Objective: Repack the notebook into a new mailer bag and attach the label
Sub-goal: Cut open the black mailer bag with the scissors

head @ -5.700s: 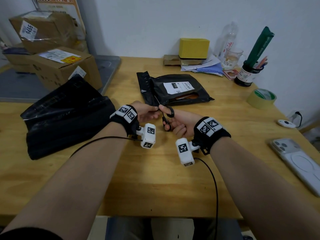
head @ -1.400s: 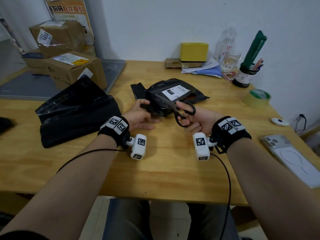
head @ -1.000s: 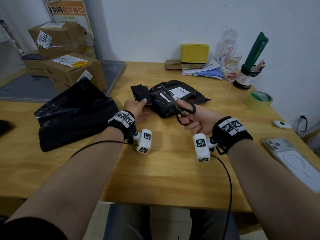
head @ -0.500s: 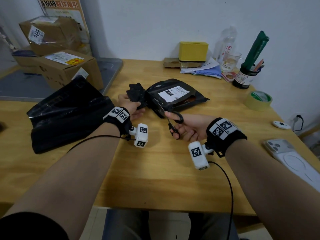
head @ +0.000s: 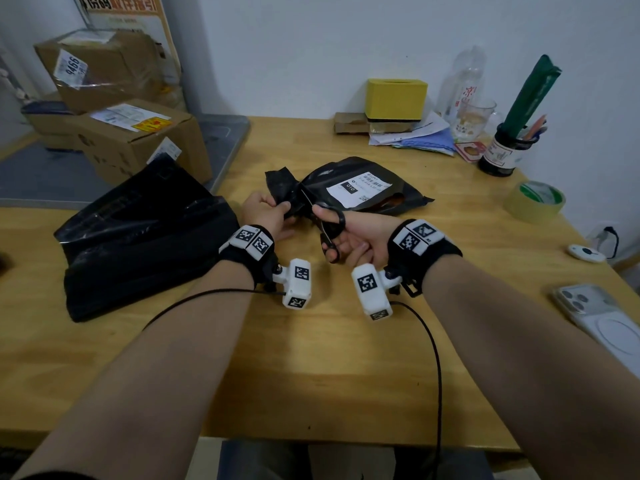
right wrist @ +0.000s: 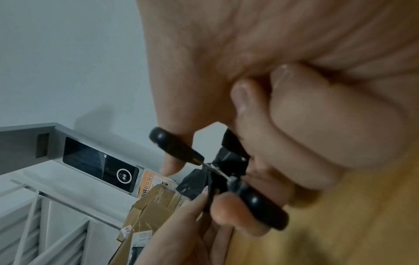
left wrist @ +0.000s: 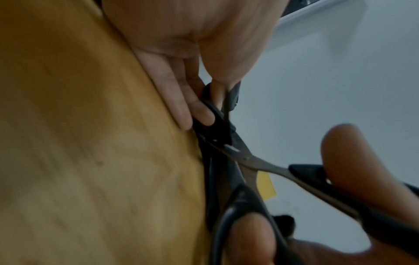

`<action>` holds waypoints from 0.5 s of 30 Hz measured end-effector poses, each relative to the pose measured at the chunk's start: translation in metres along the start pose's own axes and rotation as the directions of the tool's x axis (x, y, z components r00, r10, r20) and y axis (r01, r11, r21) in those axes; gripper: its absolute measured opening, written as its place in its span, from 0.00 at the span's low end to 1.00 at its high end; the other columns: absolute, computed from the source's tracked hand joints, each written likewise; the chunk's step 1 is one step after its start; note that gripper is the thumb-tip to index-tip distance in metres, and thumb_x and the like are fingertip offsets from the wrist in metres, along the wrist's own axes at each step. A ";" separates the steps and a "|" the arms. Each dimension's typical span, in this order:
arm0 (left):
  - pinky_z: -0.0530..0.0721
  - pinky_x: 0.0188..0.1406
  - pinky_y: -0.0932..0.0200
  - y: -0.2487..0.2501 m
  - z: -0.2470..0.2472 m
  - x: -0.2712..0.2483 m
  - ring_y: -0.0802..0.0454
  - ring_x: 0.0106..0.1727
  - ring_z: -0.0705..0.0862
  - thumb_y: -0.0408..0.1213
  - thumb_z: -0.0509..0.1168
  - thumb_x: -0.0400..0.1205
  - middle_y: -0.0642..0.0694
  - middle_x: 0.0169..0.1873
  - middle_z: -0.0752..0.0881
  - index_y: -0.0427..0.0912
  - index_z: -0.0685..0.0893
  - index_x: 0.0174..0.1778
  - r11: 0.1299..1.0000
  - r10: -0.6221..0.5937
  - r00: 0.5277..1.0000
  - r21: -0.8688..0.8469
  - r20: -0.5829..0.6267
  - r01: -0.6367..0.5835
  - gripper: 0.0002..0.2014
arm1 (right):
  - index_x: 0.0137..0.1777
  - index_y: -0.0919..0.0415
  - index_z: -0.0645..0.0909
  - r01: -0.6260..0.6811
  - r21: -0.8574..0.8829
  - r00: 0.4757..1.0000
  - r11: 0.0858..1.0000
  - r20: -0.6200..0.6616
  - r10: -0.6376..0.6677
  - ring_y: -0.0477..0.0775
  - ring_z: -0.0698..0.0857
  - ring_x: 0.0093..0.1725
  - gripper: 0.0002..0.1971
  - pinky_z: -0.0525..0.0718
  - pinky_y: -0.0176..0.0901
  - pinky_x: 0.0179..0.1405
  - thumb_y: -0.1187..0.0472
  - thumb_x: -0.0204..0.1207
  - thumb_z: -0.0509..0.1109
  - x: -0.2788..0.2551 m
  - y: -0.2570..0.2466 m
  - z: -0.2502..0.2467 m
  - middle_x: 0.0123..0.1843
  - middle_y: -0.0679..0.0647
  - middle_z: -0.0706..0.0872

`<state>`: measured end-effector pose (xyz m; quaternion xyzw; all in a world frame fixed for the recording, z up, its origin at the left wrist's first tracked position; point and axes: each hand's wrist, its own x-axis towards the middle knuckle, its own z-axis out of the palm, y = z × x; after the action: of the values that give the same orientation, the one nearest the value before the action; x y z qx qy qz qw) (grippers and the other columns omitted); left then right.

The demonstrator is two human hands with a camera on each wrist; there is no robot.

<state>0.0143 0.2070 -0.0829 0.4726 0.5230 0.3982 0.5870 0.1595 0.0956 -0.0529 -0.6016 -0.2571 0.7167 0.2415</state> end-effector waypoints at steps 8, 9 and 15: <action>0.89 0.27 0.54 0.006 -0.002 0.003 0.49 0.34 0.87 0.24 0.63 0.85 0.39 0.41 0.87 0.40 0.87 0.56 0.991 -0.106 0.985 0.097 0.134 0.093 0.11 | 0.40 0.59 0.76 -0.012 -0.058 1.000 0.998 -0.012 0.011 0.41 0.60 0.14 0.34 0.51 0.30 0.17 0.25 0.63 0.73 0.010 -0.020 -0.007 0.34 0.52 0.80; 0.90 0.26 0.55 0.008 -0.002 0.002 0.48 0.33 0.86 0.24 0.63 0.85 0.38 0.38 0.86 0.39 0.86 0.56 0.987 -0.126 0.980 0.115 0.151 0.109 0.10 | 0.40 0.59 0.75 -0.015 -0.067 1.000 0.998 -0.007 0.015 0.41 0.60 0.14 0.33 0.52 0.30 0.15 0.25 0.64 0.72 0.010 -0.023 -0.007 0.34 0.52 0.80; 0.91 0.27 0.55 0.017 -0.004 0.000 0.48 0.32 0.87 0.25 0.64 0.84 0.38 0.35 0.87 0.35 0.88 0.55 0.963 -0.204 0.953 0.219 0.222 0.155 0.09 | 0.38 0.59 0.73 -0.042 -0.132 0.999 0.990 -0.021 0.040 0.41 0.60 0.12 0.33 0.55 0.27 0.12 0.26 0.68 0.69 0.009 -0.039 -0.010 0.32 0.53 0.80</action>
<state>0.0110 0.2119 -0.0666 0.5244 0.5255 0.2278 0.6300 0.1693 0.1312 -0.0355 -0.6279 -0.2893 0.6974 0.1888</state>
